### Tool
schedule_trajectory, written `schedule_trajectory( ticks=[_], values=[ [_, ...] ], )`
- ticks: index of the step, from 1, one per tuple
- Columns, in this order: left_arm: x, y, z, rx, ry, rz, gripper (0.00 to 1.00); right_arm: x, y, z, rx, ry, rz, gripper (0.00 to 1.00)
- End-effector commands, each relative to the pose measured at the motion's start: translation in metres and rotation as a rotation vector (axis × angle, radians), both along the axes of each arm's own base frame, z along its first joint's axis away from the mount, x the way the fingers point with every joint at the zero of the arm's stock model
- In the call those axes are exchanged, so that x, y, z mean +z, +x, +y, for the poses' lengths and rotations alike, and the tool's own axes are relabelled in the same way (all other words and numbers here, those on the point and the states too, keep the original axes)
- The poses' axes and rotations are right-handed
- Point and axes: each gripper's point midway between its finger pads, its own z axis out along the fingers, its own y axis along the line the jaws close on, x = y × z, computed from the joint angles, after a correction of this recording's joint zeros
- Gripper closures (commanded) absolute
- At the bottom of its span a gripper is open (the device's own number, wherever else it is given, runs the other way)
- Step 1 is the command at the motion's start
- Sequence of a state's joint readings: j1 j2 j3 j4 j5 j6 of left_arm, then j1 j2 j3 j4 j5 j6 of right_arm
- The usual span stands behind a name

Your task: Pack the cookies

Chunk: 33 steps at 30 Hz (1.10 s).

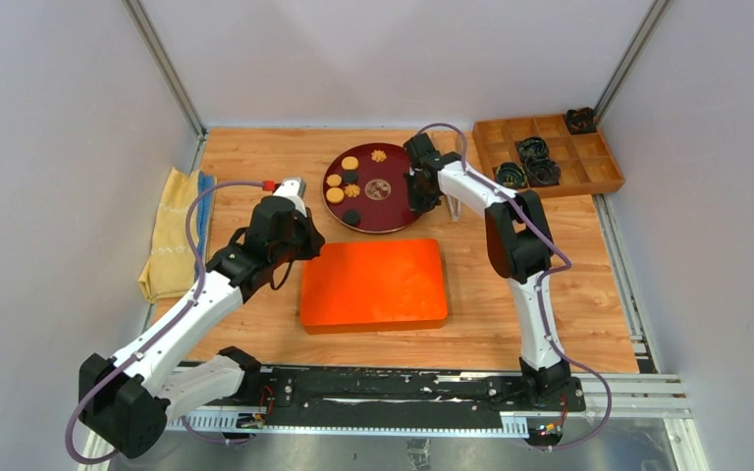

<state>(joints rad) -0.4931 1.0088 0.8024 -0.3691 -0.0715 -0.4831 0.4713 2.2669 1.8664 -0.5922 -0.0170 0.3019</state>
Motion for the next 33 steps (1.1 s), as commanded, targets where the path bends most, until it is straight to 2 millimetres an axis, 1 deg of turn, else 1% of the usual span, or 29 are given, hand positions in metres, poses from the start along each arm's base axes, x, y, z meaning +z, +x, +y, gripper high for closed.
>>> schedule_trajectory(
  ticks=[1,4,5,7,9,11,14,15,17,18,19,20,22,24,26,29,33],
  values=[
    [-0.008,0.002,-0.005,-0.011,-0.007,0.015,1.0,0.003,-0.027,-0.012,-0.009,-0.029,0.046,1.0],
    [-0.014,0.003,-0.006,-0.015,-0.004,0.022,1.0,0.004,-0.03,-0.014,-0.007,-0.027,0.04,1.0],
    [-0.016,0.003,-0.006,-0.014,-0.002,0.024,1.0,0.004,-0.03,-0.014,0.001,-0.026,0.035,1.0],
    [-0.02,0.004,-0.005,-0.012,0.007,0.031,1.0,0.011,-0.024,-0.01,0.014,-0.015,0.014,1.0],
    [-0.022,0.003,-0.005,-0.015,0.012,0.035,1.0,0.026,-0.015,-0.007,0.027,-0.004,-0.029,1.0],
    [-0.022,0.003,-0.005,-0.02,0.014,0.033,1.0,0.047,-0.005,-0.004,0.041,0.006,-0.083,0.95],
    [-0.02,0.002,-0.007,-0.038,0.015,0.021,1.0,0.083,0.004,0.0,0.048,0.032,-0.163,0.81],
    [-0.02,0.001,-0.007,-0.042,0.016,0.02,1.0,0.095,0.009,-0.005,0.027,0.015,-0.201,0.74],
    [-0.019,-0.001,-0.007,-0.055,0.023,0.024,1.0,0.112,0.013,-0.01,0.006,0.007,-0.243,0.7],
    [-0.019,-0.002,-0.006,-0.06,0.031,0.026,1.0,0.121,0.014,-0.015,-0.011,-0.004,-0.266,0.66],
    [-0.017,-0.003,-0.005,-0.067,0.04,0.027,1.0,0.126,0.014,-0.021,-0.028,-0.016,-0.281,0.63],
    [-0.016,-0.004,-0.004,-0.074,0.05,0.028,1.0,0.129,0.013,-0.027,-0.041,-0.03,-0.292,0.63],
    [-0.014,-0.006,-0.001,-0.08,0.074,0.025,1.0,0.132,0.012,-0.039,-0.062,-0.072,-0.306,0.62],
    [-0.012,-0.007,0.0,-0.083,0.09,0.023,1.0,0.126,0.009,-0.053,-0.076,-0.123,-0.304,0.62],
    [-0.01,-0.006,-0.002,-0.085,0.086,0.02,1.0,0.117,0.005,-0.065,-0.089,-0.16,-0.287,0.63],
    [-0.005,0.0,-0.009,-0.087,0.055,0.016,1.0,0.099,0.001,-0.076,-0.09,-0.203,-0.256,0.66],
    [0.002,0.01,-0.021,-0.096,0.032,0.003,1.0,0.08,0.005,-0.085,-0.092,-0.236,-0.234,0.7]
  ],
)
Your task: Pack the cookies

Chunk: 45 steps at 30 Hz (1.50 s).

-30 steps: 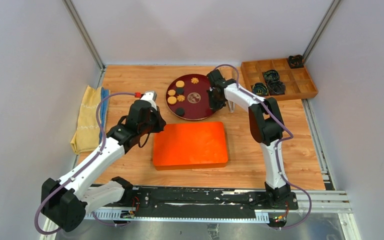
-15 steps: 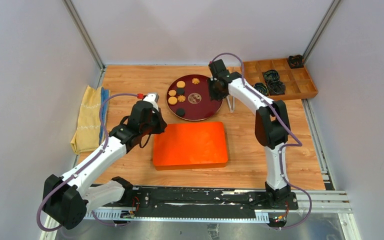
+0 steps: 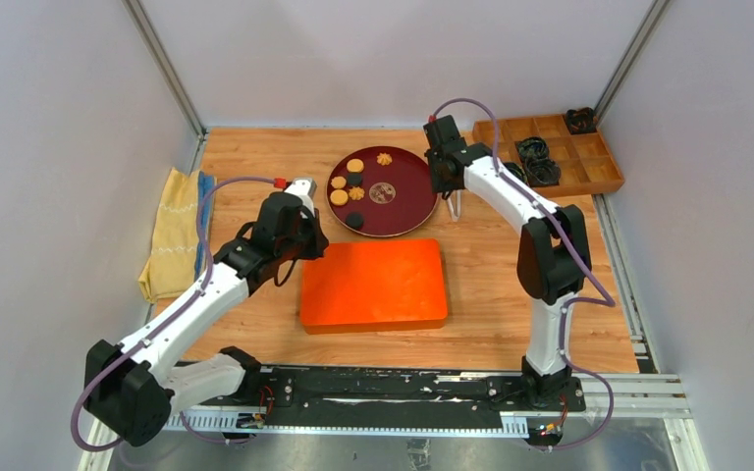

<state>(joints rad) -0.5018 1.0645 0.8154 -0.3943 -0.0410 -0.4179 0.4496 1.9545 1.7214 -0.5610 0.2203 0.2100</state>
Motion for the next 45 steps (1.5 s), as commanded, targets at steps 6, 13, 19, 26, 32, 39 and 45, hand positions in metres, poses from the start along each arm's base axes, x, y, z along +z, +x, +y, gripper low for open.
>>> schedule_trajectory(
  ticks=[6,13,19,26,32,39,45],
  values=[
    [0.018,0.014,-0.016,-0.02,-0.013,-0.037,1.0,-0.05,0.013,-0.034,-0.052,-0.113,0.079,0.7],
    [0.011,0.007,-0.007,0.001,0.006,-0.027,1.0,-0.084,0.015,-0.041,-0.065,-0.088,0.154,0.72],
    [0.01,0.007,-0.007,0.008,0.005,-0.025,1.0,-0.101,0.009,-0.039,-0.063,-0.055,0.204,0.78],
    [0.008,0.008,-0.007,0.006,0.01,-0.02,1.0,-0.107,-0.011,-0.042,-0.08,-0.036,0.244,0.92],
    [0.008,0.009,-0.012,-0.01,-0.001,-0.016,1.0,-0.105,-0.041,-0.045,-0.092,-0.003,0.283,0.96],
    [0.006,0.01,-0.015,-0.022,-0.007,-0.011,1.0,-0.094,-0.074,-0.034,-0.026,0.095,0.328,0.96],
    [0.007,0.009,-0.016,-0.025,-0.011,-0.014,1.0,-0.073,-0.099,-0.017,0.045,0.217,0.347,0.97]
  ],
)
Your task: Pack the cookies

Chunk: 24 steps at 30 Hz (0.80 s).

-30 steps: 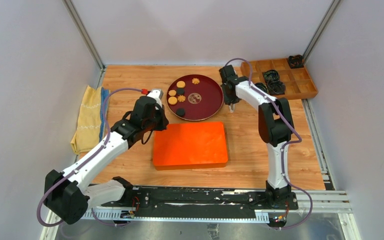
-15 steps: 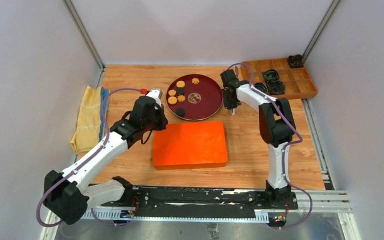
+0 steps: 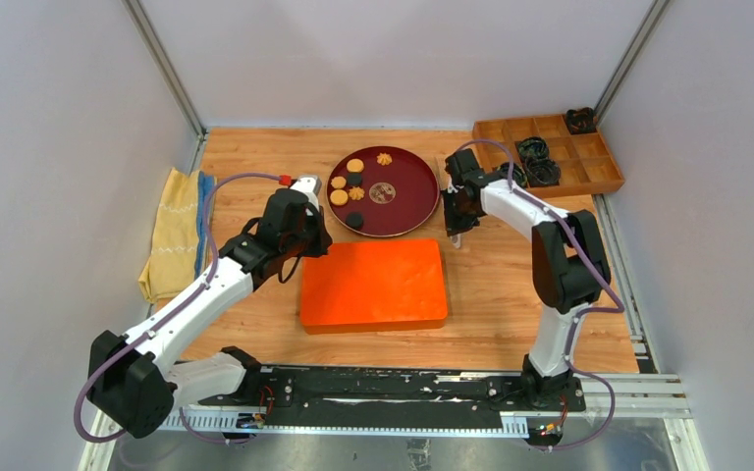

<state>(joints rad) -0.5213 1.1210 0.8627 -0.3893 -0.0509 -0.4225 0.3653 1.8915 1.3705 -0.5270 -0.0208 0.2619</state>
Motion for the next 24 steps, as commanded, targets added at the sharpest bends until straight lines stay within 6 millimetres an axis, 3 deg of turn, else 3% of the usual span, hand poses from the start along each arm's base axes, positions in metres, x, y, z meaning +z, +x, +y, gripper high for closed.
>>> schedule_trajectory(
  ticks=[1,8,17,20,24],
  values=[
    [0.004,0.001,-0.006,-0.017,-0.015,-0.015,1.0,0.024,-0.025,0.01,0.028,0.114,0.029,0.97],
    [0.005,0.001,-0.008,-0.024,-0.028,-0.016,1.0,0.026,-0.049,0.008,0.003,0.164,0.081,0.96],
    [0.003,0.0,-0.009,-0.029,-0.031,-0.013,1.0,-0.011,-0.072,-0.004,-0.037,0.139,0.157,0.97],
    [0.001,0.001,-0.011,-0.033,-0.032,-0.009,1.0,-0.015,-0.073,-0.009,-0.052,0.118,0.155,0.91],
    [0.003,0.003,-0.011,-0.029,-0.032,-0.014,1.0,-0.013,-0.072,-0.012,-0.064,0.107,0.144,0.66]
  ],
)
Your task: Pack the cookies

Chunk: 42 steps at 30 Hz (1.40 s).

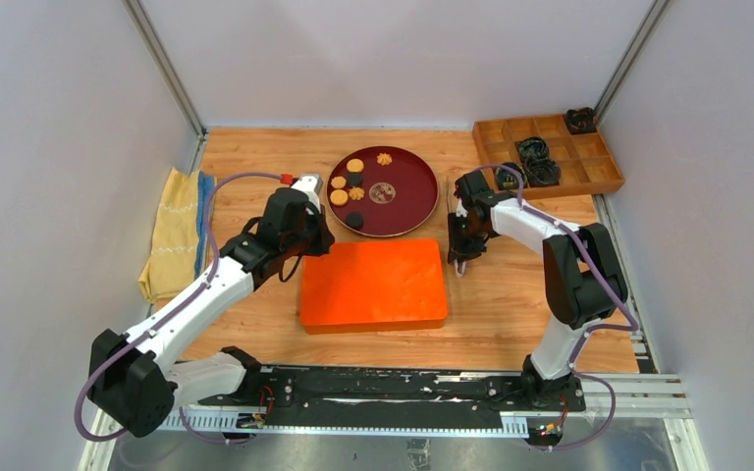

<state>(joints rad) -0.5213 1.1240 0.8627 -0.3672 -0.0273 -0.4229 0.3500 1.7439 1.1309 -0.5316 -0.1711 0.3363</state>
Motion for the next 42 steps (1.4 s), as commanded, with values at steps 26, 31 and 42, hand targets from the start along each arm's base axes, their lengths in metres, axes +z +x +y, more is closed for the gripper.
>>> schedule_trajectory(
  ticks=[26,31,42],
  values=[
    [-0.046,-0.055,0.116,0.613,0.284,0.232,1.0,0.116,0.008,-0.041,-0.1,-0.064,-0.356,0.5],
    [-0.075,-0.062,0.11,0.593,0.298,0.306,1.0,0.128,-0.005,-0.053,-0.118,-0.087,-0.399,0.5],
    [-0.109,-0.033,0.055,0.425,0.139,0.33,1.0,0.128,-0.023,-0.056,-0.123,-0.067,-0.409,0.5]
  ],
)
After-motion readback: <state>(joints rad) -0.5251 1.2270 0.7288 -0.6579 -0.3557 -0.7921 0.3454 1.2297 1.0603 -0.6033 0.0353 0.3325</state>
